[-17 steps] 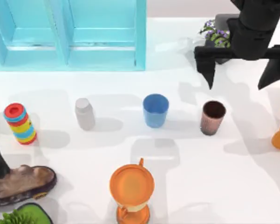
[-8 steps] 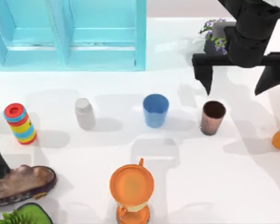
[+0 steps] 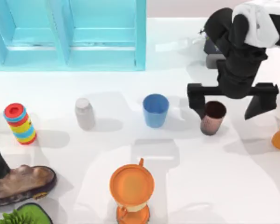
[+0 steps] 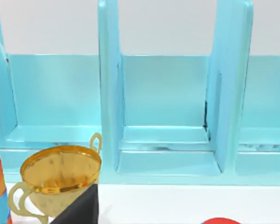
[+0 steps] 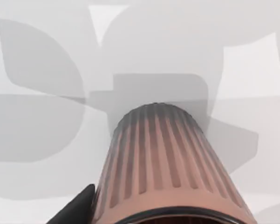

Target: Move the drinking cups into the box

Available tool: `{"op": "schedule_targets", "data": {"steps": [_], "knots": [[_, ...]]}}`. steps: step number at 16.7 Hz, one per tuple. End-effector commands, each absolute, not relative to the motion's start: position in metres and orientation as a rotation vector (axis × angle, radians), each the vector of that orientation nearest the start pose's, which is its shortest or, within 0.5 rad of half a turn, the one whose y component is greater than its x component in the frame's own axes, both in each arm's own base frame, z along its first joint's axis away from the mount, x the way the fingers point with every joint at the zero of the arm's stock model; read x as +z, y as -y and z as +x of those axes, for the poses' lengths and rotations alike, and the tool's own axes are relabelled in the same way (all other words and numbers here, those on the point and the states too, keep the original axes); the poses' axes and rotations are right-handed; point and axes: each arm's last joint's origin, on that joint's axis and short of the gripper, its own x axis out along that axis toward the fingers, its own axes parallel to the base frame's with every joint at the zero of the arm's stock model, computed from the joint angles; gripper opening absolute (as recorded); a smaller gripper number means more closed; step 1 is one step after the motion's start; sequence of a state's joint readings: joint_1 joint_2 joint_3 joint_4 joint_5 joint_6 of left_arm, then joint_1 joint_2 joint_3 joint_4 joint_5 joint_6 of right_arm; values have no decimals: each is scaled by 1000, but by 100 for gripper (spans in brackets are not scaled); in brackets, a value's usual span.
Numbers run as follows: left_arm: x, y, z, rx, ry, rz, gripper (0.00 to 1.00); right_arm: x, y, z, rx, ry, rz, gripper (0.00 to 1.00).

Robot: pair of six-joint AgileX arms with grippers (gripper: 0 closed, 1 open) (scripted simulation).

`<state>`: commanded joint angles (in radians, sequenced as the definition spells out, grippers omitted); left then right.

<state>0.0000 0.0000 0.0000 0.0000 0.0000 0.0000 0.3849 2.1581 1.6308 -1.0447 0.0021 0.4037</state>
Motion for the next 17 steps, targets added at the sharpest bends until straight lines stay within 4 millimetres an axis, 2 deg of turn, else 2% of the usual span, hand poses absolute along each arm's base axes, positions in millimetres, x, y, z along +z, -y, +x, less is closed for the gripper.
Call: {"op": "schedule_targets", "data": {"steps": [3,16,17], "knots": [[160,1,106,0,0,0,100,149,-159,382,-8,-1572,8,100],[160,1,106,0,0,0,100,149,-159,382,-8,-1572,8,2],[160,1,106,0,0,0,100,149,-159,382,-8,-1572,8,0]]}}
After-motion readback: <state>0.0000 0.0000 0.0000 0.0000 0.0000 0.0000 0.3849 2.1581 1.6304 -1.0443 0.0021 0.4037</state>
